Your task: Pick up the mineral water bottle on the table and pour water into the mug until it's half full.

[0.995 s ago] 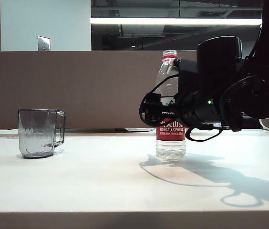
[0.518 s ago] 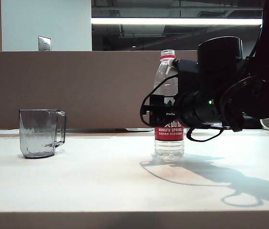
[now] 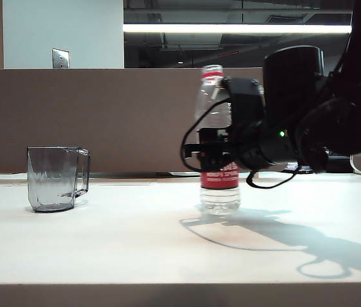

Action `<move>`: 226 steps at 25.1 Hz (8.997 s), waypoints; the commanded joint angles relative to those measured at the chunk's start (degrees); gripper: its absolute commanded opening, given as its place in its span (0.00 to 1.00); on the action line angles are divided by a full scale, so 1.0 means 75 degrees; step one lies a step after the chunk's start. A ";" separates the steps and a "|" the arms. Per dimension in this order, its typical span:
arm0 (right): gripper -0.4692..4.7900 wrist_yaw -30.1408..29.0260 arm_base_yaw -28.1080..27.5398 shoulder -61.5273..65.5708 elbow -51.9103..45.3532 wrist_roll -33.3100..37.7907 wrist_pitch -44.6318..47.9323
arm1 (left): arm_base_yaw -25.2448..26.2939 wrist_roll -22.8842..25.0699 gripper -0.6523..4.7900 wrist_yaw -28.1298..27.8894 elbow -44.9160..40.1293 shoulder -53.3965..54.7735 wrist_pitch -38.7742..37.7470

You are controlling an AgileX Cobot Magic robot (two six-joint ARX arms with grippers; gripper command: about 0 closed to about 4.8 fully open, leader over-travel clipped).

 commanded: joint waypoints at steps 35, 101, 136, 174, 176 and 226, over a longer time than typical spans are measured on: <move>0.56 0.0446 0.1262 0.1276 0.6248 -0.7087 -0.6808 | 0.2771 0.0003 0.11 0.0006 0.0023 0.0003 0.0070; 0.61 0.1233 0.1142 0.2130 0.7565 -1.1162 -0.6059 | 0.2771 0.0003 0.11 0.0006 0.0023 0.0003 0.0070; 0.61 0.1845 0.1125 0.2130 0.7565 -1.1794 -0.6111 | 0.2771 0.0003 0.11 0.0006 0.0023 0.0003 0.0070; 0.61 0.1909 0.1195 0.2127 0.7565 -1.1960 -0.5936 | 0.2771 0.0003 0.11 0.0006 0.0023 0.0003 0.0070; 0.61 0.1909 0.1195 0.2127 0.7565 -1.1960 -0.5936 | 0.2771 0.0003 0.11 0.0006 0.0023 0.0003 0.0073; 0.57 -0.1157 0.0772 0.1122 0.6779 -0.1020 -0.8338 | 0.2771 0.0003 0.11 0.0009 0.0023 0.0003 0.0073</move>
